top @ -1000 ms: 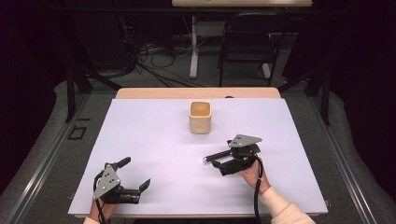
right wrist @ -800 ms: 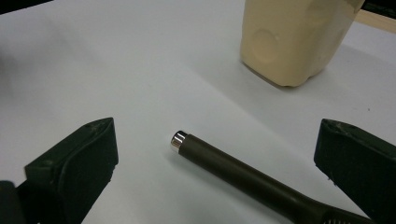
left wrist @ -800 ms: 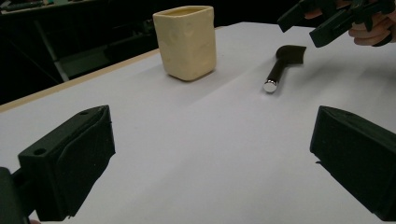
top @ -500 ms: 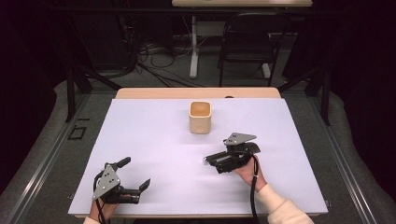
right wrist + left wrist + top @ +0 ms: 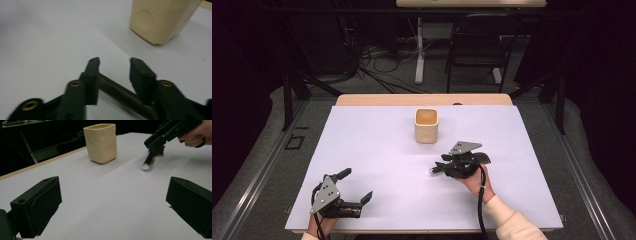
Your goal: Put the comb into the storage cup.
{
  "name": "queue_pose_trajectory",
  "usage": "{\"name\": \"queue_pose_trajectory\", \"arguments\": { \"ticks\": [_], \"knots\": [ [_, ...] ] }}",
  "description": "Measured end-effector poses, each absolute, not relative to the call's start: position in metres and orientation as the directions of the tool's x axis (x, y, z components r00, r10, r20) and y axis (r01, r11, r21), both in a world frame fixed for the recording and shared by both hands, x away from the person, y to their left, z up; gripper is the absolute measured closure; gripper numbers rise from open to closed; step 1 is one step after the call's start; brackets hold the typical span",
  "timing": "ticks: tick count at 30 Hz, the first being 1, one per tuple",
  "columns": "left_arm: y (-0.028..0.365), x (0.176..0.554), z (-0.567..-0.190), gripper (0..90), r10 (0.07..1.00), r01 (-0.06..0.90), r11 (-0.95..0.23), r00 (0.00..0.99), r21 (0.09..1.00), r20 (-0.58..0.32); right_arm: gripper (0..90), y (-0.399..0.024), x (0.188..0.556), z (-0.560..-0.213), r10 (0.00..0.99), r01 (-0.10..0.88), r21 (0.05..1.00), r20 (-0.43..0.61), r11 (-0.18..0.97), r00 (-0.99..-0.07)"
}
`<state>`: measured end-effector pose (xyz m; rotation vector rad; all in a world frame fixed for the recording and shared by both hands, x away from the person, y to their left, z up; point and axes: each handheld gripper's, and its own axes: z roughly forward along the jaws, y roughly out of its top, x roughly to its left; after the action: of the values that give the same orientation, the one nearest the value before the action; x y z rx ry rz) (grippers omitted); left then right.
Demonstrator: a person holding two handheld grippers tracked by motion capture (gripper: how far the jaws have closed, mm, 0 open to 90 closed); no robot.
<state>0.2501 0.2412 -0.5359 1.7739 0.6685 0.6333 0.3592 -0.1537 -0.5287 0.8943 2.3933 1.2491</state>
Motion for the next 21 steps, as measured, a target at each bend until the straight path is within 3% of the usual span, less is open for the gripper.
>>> {"name": "queue_pose_trajectory", "arguments": {
  "ticks": [4,21],
  "knots": [
    [0.241,0.250,-0.536,0.0,0.709,0.131,-0.256,0.699,0.958,0.094,89.2,-0.150,0.359,-0.529,0.646,0.382,0.809,0.003,0.448,-0.764],
    [0.240,0.250,-0.536,0.0,0.706,0.134,-0.262,0.701,0.956,0.096,90.0,-0.135,0.371,-0.538,0.672,0.427,0.753,-0.028,0.501,-0.740]
  ]
}}
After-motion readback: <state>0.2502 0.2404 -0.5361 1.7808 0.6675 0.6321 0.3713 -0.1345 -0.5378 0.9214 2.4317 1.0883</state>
